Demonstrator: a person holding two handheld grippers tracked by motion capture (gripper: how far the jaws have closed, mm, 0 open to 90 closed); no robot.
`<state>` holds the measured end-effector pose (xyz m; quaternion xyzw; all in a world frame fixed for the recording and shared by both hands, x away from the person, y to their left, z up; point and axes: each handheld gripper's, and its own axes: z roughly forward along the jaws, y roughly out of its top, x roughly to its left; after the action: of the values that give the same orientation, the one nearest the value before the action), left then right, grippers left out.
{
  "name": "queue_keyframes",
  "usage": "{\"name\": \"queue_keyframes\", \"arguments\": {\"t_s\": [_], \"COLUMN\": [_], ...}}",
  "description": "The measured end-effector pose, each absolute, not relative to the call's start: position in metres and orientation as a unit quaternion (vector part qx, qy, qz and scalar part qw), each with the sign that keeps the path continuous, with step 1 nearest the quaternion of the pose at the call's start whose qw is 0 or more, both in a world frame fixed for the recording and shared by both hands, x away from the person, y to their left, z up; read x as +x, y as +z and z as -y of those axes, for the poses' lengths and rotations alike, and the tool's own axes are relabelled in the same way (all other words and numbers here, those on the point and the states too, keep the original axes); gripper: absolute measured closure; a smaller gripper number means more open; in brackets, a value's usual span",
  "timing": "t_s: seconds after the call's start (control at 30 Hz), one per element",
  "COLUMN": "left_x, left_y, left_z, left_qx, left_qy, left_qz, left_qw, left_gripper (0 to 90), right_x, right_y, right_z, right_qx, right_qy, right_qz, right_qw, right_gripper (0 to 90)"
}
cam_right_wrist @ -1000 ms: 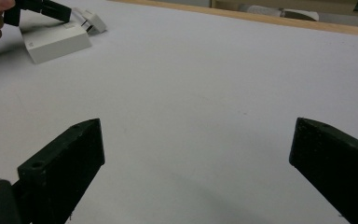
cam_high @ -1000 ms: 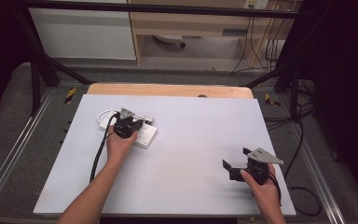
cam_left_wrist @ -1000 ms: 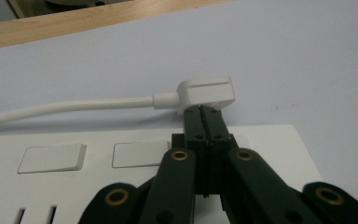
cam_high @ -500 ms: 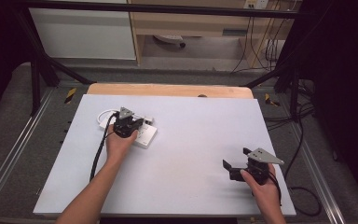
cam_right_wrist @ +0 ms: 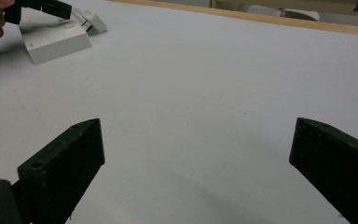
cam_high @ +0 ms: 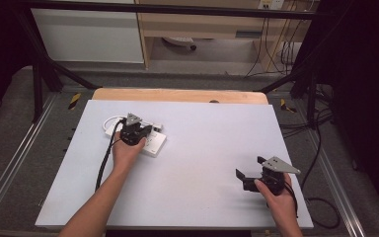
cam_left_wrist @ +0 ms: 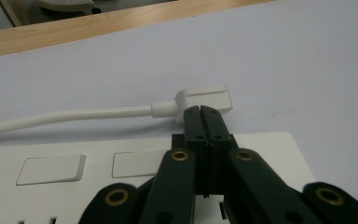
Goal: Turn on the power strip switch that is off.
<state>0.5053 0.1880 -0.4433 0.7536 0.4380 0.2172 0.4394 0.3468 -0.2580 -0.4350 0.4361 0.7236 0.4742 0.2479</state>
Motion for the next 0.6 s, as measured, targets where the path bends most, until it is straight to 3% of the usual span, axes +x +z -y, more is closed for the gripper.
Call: {"name": "queue_keyframes", "arguments": {"t_s": [0.27,0.6], "left_x": [0.5055,0.5057], "left_y": [-0.4429,-0.4418], "left_z": [-0.1874,-0.1873], "left_qx": [0.751,0.748], "left_qy": [0.218,0.219], "left_qz": [-0.437,-0.436], "left_qw": [0.444,0.450], "left_gripper": [90.0,83.7], "right_x": [0.3468,0.3468], "right_y": [-0.4350,-0.4350], "right_z": [0.2580,0.2581], "right_qx": [0.436,0.437], "right_qy": [0.475,0.475], "right_qz": [-0.723,-0.723], "right_qw": [0.247,0.247], "right_gripper": [3.5,3.6]}}
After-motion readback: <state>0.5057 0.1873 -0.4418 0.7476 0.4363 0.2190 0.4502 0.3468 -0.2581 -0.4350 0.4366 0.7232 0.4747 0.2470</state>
